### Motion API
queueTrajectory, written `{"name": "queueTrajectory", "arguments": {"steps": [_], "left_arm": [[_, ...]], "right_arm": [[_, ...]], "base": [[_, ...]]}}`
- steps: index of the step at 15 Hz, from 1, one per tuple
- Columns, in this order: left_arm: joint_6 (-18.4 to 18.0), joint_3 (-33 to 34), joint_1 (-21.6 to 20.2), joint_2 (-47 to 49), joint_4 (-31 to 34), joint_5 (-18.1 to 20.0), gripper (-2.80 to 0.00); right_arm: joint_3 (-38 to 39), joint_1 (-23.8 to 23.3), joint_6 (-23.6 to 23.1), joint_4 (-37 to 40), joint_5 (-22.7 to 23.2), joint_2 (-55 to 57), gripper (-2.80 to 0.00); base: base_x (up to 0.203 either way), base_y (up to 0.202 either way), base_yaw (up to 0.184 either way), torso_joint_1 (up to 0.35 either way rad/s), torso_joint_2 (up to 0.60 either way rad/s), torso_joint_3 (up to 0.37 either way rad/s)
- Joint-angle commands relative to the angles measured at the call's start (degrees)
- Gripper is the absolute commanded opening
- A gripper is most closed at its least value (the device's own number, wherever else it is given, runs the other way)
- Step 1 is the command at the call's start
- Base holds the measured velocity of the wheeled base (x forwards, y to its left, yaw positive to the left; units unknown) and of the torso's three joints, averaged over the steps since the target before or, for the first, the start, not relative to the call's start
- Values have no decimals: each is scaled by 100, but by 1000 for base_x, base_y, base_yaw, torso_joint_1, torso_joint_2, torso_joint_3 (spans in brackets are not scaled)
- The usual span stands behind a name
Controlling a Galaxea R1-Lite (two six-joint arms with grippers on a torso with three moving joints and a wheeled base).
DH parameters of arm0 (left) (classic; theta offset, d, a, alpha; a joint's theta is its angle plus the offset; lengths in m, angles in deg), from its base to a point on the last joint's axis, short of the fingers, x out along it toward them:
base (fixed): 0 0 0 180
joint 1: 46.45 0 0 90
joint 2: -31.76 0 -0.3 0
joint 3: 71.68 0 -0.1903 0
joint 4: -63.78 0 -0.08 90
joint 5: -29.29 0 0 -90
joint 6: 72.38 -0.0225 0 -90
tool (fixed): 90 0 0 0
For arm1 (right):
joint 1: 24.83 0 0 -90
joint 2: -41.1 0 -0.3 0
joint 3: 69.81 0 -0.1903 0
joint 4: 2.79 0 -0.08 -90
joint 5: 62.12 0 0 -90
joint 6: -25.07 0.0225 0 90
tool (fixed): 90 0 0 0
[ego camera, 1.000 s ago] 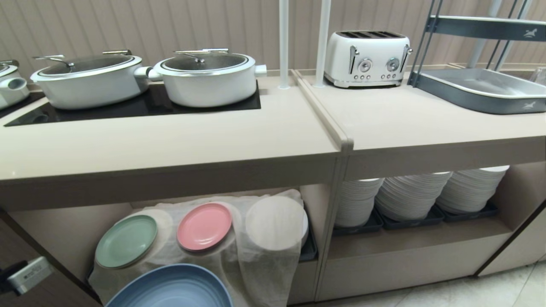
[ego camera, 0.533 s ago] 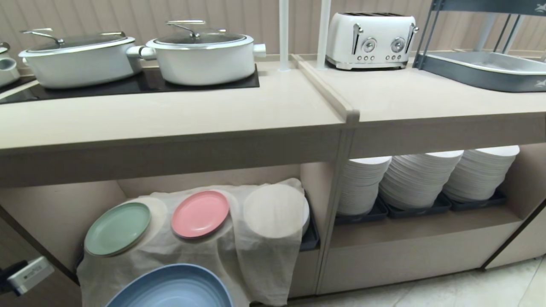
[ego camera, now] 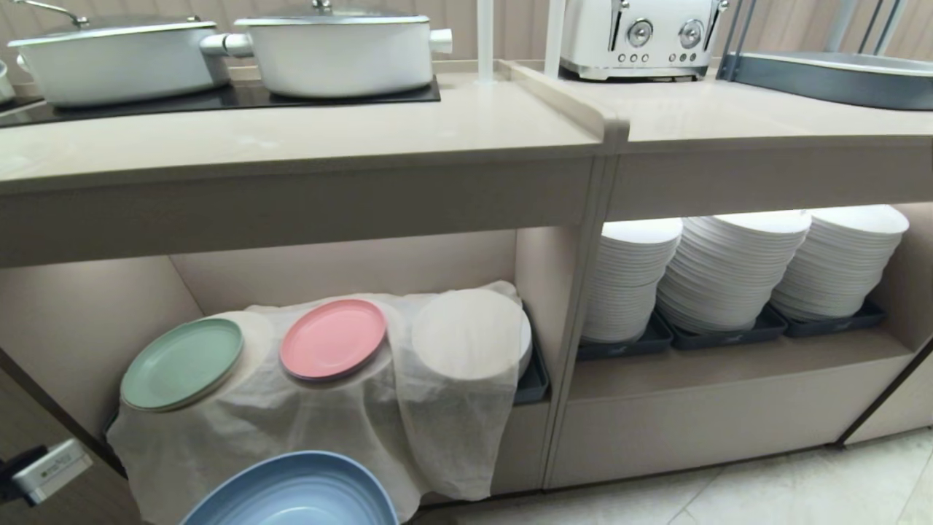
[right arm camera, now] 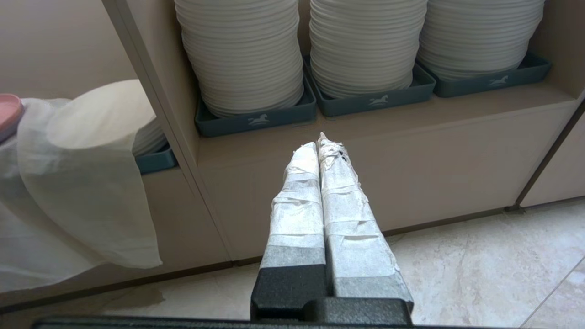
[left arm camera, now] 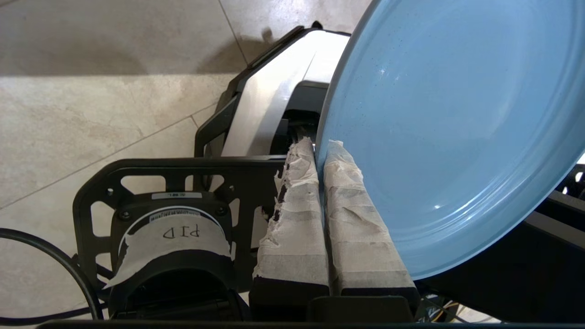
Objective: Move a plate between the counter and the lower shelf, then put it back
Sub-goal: Put the plate in the cupboard
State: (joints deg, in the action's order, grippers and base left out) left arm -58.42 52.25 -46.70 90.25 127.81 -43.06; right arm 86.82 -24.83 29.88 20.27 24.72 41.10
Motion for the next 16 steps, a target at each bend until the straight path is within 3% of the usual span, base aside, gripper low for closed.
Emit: {"name": "queueTrajectory", "arguments": {"steps": [1,7,16], "left_arm": [[10,1,-2,4,20,11,-280],[10,-8,-2,-4,20,-16,-280],[10,-8,-2,4,11,-7,-280]], "right_arm": [[0,0,10,-4,-1,9,-280],[0,0,8,-4,-1,0,-280],[0,-3,1,-4,-1,0,-280]], "base": [[0,0,0,-145,462,301],[0,0,0,-106,375,270],[0,0,0,-4,21,16]]}}
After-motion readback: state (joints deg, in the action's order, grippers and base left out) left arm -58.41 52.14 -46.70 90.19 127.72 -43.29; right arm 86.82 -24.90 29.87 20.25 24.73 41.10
